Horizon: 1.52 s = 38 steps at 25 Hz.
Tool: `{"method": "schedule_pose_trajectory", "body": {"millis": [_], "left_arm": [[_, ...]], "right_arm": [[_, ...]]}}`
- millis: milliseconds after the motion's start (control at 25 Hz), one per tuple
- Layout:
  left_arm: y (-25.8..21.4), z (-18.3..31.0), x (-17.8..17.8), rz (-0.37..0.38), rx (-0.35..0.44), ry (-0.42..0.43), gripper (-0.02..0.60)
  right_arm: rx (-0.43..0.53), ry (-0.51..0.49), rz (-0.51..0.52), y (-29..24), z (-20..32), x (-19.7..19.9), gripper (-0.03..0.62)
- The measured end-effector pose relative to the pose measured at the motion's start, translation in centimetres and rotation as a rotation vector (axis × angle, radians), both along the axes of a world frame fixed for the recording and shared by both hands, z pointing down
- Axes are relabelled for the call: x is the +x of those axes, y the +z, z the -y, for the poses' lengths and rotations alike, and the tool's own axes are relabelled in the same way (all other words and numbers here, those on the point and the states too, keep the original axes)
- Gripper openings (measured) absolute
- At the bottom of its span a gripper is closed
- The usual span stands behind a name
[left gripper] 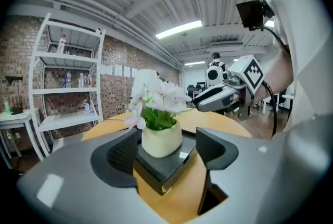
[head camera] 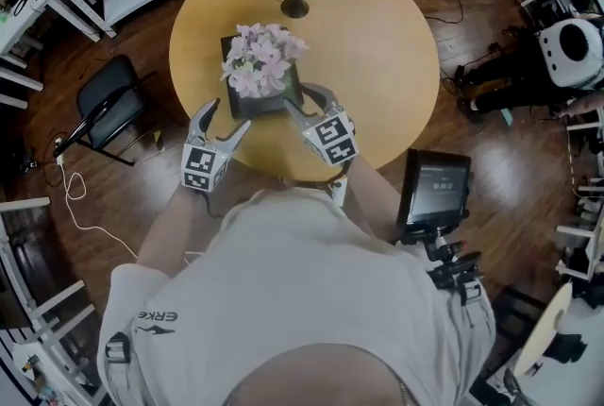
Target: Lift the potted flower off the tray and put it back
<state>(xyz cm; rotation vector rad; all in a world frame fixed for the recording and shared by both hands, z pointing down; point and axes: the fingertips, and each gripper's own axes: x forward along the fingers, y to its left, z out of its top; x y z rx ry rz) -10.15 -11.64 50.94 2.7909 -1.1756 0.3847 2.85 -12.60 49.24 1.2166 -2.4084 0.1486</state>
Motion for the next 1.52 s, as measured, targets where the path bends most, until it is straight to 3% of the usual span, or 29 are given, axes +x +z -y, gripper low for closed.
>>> {"method": "schedule_pose_trajectory", "body": {"millis": [120,360,640,1080,1320,1520], "left_arm": [[-3.5,-1.8,-0.3,-0.069,0.071,-0.032,0.263],[-10.3,-6.1,-0.3,-0.129,0.241,-0.076,0.122],[-13.5,-10.0,-0.4,-0.180,0.237,-0.155,0.004],[-16.2,-17.0,3.4,-0.167,0.222,-0.178,0.002],[-15.8,-20.5,4.8,-0.115,0.194,-0.238,0.002],[-15.6,-22.5,5.1,-0.121,0.209,-0.252,0.002]], "right_arm": [[0.057,0.064,0.048,-2.7,-2.0,0.5,0.117],[0.152,0.143,0.138,-8.3,-7.0,0.8,0.051],[0.231,0.155,0.196,-12.1,-11.2,0.9,0.028],[0.301,0.039,0.284,-18.1,-17.7,1.8,0.014],[0.264,-0.003,0.347,-17.6,-21.0,2.9,0.014],[0.222,0.003,0.354,-16.0,-23.4,3.4,0.014]]}}
